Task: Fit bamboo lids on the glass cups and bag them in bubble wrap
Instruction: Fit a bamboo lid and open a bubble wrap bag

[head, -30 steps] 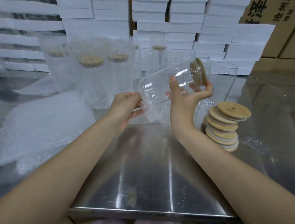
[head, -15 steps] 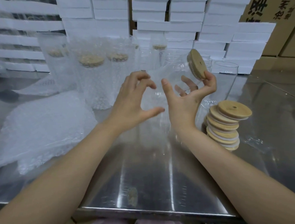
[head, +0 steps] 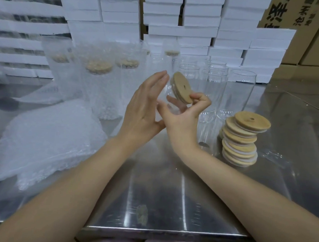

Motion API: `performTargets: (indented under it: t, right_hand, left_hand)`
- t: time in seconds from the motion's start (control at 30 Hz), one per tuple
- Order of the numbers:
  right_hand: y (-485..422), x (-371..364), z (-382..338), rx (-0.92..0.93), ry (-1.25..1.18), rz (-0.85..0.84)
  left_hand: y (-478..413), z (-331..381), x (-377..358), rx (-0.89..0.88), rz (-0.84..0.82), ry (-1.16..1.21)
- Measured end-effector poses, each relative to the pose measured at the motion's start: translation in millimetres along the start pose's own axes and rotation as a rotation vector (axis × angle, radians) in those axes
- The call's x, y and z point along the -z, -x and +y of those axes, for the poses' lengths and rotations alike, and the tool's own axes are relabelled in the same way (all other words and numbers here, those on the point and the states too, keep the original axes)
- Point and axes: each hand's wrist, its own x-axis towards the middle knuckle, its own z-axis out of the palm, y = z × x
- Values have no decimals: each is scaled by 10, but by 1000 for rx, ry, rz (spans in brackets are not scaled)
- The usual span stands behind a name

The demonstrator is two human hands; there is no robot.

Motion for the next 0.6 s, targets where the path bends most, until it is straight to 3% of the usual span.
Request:
performTargets:
  t: [0.07, 0.27, 0.4, 0.6]
  right_hand:
    - [-60, 46, -1, 3, -11, 45]
    - [-281, 174, -130, 0, -54, 154]
    - [-226, 177, -128, 11, 5, -8]
    - [-157, 145, -35, -140, 18, -38]
  left_hand:
    - [-31, -16, 71, 83, -103, 132]
    - [-45, -248, 340, 444, -425, 143]
    - [-15, -194, 285, 449, -331, 24]
    - [-70, -91, 251, 326, -265, -269]
